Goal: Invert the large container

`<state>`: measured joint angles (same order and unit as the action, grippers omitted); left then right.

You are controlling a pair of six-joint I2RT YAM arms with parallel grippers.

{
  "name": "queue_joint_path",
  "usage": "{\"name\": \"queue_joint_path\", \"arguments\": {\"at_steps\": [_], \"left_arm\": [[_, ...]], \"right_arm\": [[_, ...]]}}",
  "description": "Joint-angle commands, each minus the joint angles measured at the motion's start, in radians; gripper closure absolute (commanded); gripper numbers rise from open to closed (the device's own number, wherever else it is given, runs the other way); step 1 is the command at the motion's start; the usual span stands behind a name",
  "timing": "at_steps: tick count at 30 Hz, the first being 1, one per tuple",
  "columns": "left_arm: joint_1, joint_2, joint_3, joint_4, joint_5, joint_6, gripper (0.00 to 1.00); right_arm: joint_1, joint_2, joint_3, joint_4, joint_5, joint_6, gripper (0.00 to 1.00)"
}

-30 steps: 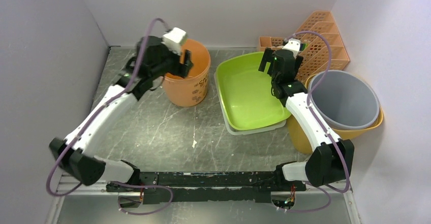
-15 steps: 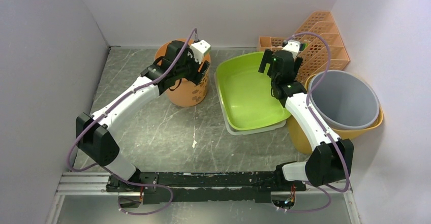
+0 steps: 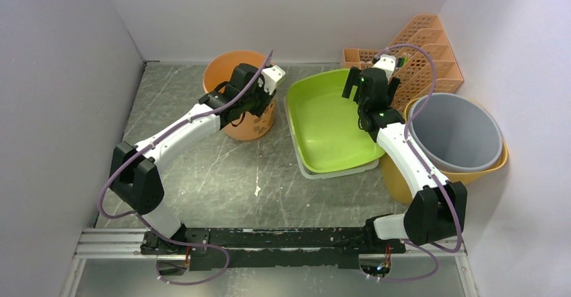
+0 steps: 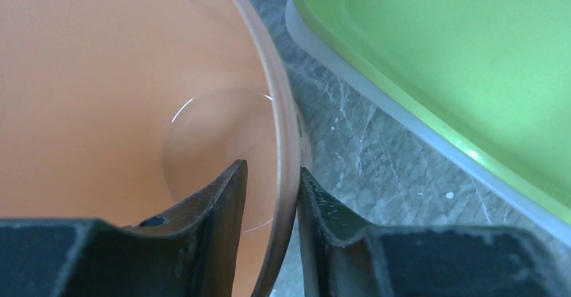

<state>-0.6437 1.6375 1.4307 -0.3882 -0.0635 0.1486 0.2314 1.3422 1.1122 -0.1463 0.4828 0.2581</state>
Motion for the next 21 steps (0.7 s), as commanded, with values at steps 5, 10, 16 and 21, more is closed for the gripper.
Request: {"name": "queue_joint_path", "arguments": {"at_steps": [5,10,16,21], "left_arm": [[-0.005,-0.040,-0.007,0.024,-0.097,-0.038,0.93],[-0.002,-0.099,0.005,0.053,-0.215,-0.122,0.93],[0.106,-0.274,-0.152,0.339,-0.100,-0.323,0.93],[0.270,-0.384,-0.363,0.643,0.108,-0.557,0.93]], "right_arm": [[0.003,0.002,-0.021,0.020,0.016,0.011,0.00],[0.003,0.002,-0.037,0.027,0.014,0.014,0.00],[0.003,0.013,-0.052,0.037,0.012,0.020,0.00],[0.003,0.016,-0.058,0.037,0.013,0.016,0.00]]}}
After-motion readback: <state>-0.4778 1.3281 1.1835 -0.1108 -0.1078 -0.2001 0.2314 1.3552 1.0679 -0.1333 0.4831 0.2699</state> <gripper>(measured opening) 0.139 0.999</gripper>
